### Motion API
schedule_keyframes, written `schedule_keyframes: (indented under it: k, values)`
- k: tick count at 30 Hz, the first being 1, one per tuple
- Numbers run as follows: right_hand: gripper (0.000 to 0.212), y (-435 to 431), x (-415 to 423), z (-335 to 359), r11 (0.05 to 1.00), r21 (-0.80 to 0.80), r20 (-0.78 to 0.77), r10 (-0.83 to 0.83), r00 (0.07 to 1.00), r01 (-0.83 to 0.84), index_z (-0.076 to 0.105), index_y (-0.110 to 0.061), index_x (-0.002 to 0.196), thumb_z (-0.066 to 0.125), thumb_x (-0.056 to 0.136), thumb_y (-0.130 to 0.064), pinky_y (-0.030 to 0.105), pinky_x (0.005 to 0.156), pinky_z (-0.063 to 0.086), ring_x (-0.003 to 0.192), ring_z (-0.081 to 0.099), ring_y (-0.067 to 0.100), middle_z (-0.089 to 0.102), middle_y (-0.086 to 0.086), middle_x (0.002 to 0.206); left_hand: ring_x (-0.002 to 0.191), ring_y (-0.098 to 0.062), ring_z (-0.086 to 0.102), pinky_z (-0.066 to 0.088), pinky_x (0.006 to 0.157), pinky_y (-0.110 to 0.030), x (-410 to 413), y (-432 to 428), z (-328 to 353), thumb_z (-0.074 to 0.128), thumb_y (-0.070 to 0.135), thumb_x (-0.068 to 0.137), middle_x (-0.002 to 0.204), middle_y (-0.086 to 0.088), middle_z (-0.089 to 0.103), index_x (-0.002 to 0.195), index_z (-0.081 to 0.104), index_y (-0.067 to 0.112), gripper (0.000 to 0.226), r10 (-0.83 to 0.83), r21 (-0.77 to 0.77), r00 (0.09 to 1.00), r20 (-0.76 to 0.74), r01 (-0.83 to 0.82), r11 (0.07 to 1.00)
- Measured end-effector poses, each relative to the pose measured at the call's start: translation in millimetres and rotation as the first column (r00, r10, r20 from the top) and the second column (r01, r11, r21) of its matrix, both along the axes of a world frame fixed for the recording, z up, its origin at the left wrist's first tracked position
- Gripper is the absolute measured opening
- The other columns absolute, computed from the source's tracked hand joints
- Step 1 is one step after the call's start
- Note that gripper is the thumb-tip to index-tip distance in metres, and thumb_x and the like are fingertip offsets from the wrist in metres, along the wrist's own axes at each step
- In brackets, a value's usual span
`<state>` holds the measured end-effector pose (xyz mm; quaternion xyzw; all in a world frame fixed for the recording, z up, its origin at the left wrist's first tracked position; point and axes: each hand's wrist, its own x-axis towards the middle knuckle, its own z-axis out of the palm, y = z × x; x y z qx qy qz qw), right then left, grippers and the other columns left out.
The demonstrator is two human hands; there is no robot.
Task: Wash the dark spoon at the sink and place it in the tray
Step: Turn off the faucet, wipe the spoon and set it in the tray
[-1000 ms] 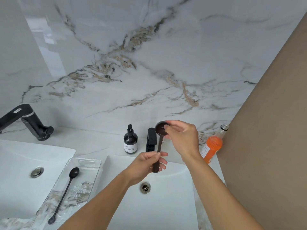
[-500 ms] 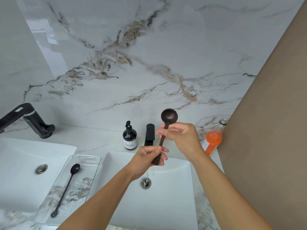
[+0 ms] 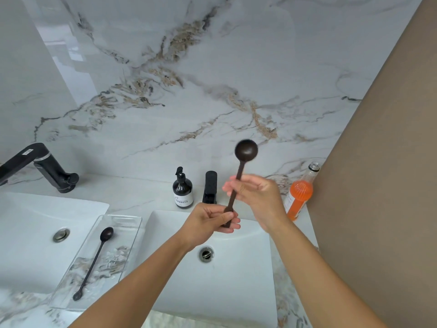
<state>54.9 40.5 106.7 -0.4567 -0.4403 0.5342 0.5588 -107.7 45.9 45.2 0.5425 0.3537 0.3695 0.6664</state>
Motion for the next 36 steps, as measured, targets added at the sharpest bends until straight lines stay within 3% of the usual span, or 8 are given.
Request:
schedule_keyframes:
  k: [8,12,16,20,22,25,27,36]
  values:
    - [0.006,0.3,5.6,7.0,1.000,0.023,-0.089,0.001,0.996,0.001,0.077,-0.004,0.077,0.075,0.083,-0.003,0.030,0.071,0.062,0.077,0.077,0.031,0.078,0.019,0.078,0.091,-0.026,0.076,0.060,0.081,-0.032,-5.4,-17.4,-14.9,0.064,0.008,0.092,0.089,-0.009,0.079,0.093,0.077,0.008,0.014,0.046,-0.036,0.996,-0.076,-0.049,0.998]
    - [0.011,-14.7,-8.1,-23.9,0.982,-0.140,0.101,0.142,0.985,-0.127,0.075,0.002,0.082,0.075,0.084,-0.009,0.025,0.049,0.055,0.061,0.071,0.023,0.076,0.014,0.073,0.084,-0.027,0.075,0.060,0.076,-0.031,-1.4,-29.5,-14.0,0.067,0.011,0.090,0.085,-0.012,0.077,0.091,0.076,0.005,0.011,0.027,-0.021,0.999,-0.034,-0.028,0.999]
    - [0.007,-20.2,-8.7,-48.4,0.949,-0.199,0.265,0.291,0.919,-0.243,0.079,-0.006,0.081,0.081,0.078,-0.012,0.029,0.076,0.061,0.074,0.075,0.020,0.079,0.013,0.082,0.076,-0.019,0.070,0.056,0.074,-0.028,-16.0,-52.4,-38.1,0.072,0.014,0.085,0.082,-0.006,0.076,0.083,0.077,0.012,0.005,0.165,-0.004,0.958,-0.233,-0.171,0.985]
    - [0.007,-24.7,-27.4,-63.9,0.939,-0.158,0.242,0.336,0.910,-0.304,0.081,-0.014,0.084,0.082,0.077,-0.015,0.028,0.082,0.060,0.081,0.075,0.012,0.081,0.002,0.088,0.084,-0.016,0.068,0.054,0.076,-0.029,-45.4,-62.7,-50.4,0.074,0.021,0.084,0.089,0.008,0.078,0.091,0.079,0.025,0.009,0.646,0.651,0.542,-0.538,-0.219,0.727]
    - [0.010,-29.4,-45.4,-75.4,0.950,-0.170,-0.018,0.263,0.965,-0.262,0.077,-0.009,0.093,0.076,0.083,-0.010,0.029,0.077,0.062,0.084,0.076,0.022,0.080,0.008,0.092,0.082,-0.021,0.067,0.054,0.071,-0.033,-64.9,-65.9,-49.7,0.072,0.014,0.085,0.093,0.006,0.077,0.099,0.078,0.021,0.017,0.821,0.858,0.360,-0.442,-0.098,0.504]
    - [0.012,-45.1,-85.2,-102.1,0.859,-0.460,-0.421,0.015,0.907,-0.227,0.066,0.003,0.103,0.062,0.093,-0.001,0.031,0.072,0.061,0.081,0.074,0.028,0.075,0.018,0.099,0.072,-0.024,0.064,0.053,0.060,-0.034,-89.2,-79.1,-54.3,0.075,-0.003,0.074,0.092,0.007,0.077,0.101,0.078,0.020,0.036,0.875,0.924,0.296,-0.382,0.093,0.372]
    - [0.010,-58.9,-106.3,-116.7,0.777,-0.585,-0.432,-0.059,0.900,-0.231,0.066,0.003,0.099,0.057,0.096,-0.001,0.034,0.075,0.059,0.083,0.072,0.028,0.075,0.017,0.098,0.065,-0.024,0.062,0.052,0.055,-0.034,-103.9,-90.0,-65.0,0.076,-0.006,0.069,0.088,0.008,0.077,0.099,0.079,0.022,0.040,0.855,0.907,0.306,-0.419,0.192,0.375]
    - [0.009,-52.2,-166.7,-112.0,0.866,-0.492,0.059,-0.070,0.996,0.090,0.070,-0.003,0.089,0.064,0.093,-0.007,0.036,0.074,0.060,0.070,0.064,0.024,0.078,0.018,0.094,0.065,-0.017,0.063,0.053,0.047,-0.029,-153.7,-87.4,-89.9,0.082,0.023,0.075,0.079,0.010,0.073,0.093,0.079,0.025,0.018,0.664,0.769,0.461,-0.589,0.067,0.636]
